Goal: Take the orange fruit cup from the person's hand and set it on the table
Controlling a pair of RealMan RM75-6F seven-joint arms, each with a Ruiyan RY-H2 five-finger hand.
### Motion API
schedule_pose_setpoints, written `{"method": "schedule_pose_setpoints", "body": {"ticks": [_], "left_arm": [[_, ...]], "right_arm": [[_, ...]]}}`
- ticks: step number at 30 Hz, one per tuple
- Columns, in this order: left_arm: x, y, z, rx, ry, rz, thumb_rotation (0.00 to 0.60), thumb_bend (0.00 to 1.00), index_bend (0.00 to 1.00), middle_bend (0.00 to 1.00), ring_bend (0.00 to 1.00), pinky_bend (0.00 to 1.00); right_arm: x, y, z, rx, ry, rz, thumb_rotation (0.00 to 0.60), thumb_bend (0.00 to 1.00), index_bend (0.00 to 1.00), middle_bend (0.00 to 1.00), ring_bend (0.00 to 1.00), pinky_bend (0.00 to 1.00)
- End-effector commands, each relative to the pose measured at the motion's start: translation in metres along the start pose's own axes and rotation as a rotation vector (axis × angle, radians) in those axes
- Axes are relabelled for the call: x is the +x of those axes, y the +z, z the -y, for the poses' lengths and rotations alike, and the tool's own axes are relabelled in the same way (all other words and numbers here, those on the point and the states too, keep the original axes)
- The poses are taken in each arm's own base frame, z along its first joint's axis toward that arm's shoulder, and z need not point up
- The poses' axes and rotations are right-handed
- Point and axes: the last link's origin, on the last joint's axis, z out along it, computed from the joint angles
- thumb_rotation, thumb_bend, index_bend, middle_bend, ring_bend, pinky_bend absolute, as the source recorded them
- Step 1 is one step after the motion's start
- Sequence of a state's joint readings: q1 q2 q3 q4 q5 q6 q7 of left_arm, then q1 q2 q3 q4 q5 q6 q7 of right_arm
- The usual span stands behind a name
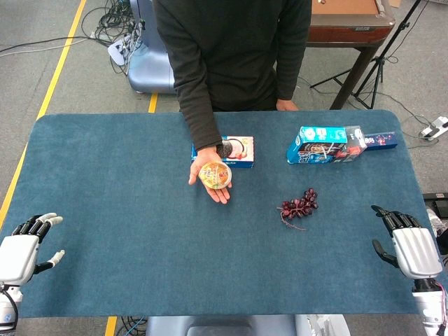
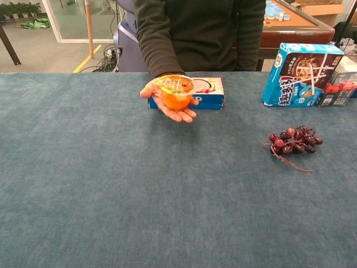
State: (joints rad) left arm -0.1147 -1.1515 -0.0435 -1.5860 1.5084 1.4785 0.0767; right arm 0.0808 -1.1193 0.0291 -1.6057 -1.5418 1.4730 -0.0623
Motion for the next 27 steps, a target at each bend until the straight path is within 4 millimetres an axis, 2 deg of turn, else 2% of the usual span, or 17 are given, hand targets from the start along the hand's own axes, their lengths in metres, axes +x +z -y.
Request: {"method": "schedule_pose_setpoints", "body": {"ticks": [1,27], "left_arm": [[-0.0006,0.0001,-0.0002,-0.001,-0.001,0.002,0.6,0.2,0.27,0.22,0.18,0.25],[0.0077,-0.0088,0.003,0.016,-0.002,-0.025,0.6,0.2,0.27,0.22,0.18,0.25]], "right_arm": [[-0.0001,-0.0002,0.0001,-0.001,0.002,0.002,0.6,0.3,0.16,0.3,0.24,0.3],[0.0056,-0.0005,0.0013,0.012,0.002,-0.006,0.6,0.3,0.16,0.3,0.24,0.3]]}}
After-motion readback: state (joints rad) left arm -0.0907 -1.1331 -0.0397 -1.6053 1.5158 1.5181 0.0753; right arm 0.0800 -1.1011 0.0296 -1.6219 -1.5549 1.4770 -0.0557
